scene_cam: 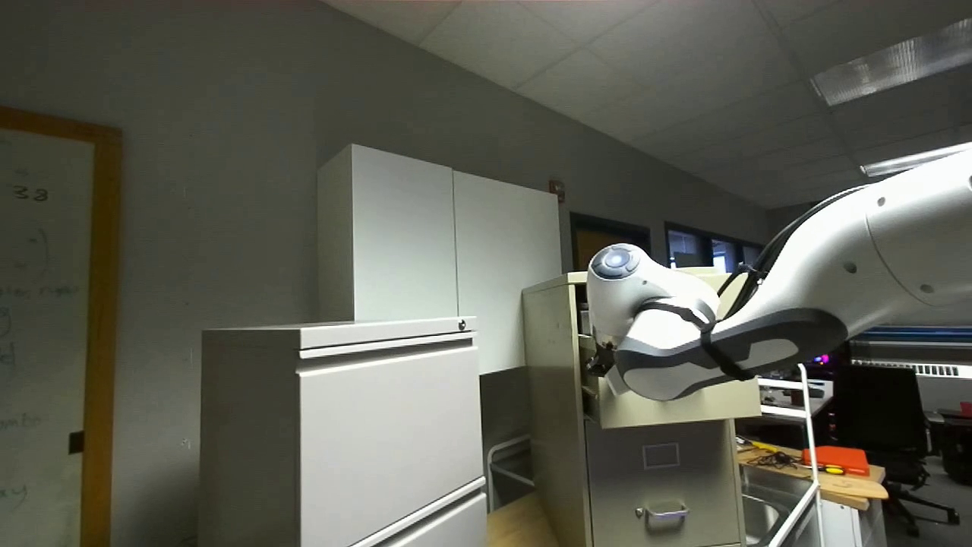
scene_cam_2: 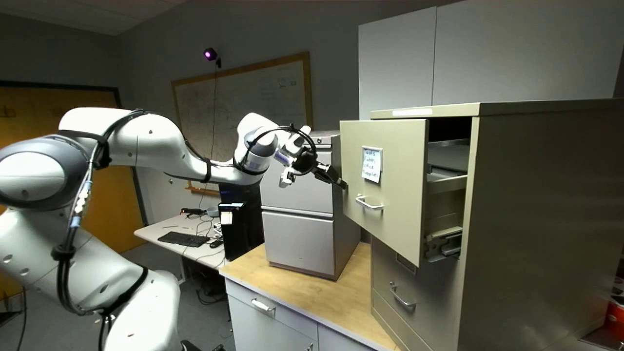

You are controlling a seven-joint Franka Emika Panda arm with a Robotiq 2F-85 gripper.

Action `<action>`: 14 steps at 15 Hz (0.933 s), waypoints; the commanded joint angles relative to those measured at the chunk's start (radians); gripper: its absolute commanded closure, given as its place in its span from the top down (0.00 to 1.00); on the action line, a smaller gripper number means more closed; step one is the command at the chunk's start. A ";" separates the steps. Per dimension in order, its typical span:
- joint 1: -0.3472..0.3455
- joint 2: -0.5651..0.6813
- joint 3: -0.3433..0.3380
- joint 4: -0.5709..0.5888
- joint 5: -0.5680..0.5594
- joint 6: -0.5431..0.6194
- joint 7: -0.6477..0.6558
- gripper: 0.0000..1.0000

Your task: Close the top drawer on the right

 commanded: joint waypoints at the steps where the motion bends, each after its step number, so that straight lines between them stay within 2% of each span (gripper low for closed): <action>1: 0.009 0.189 -0.003 0.152 -0.167 -0.058 0.105 0.00; 6: 0.166 0.323 -0.107 0.251 -0.327 -0.176 0.182 0.00; 10: 0.278 0.415 -0.214 0.328 -0.382 -0.208 0.191 0.00; 14: 0.346 0.491 -0.289 0.404 -0.401 -0.227 0.184 0.00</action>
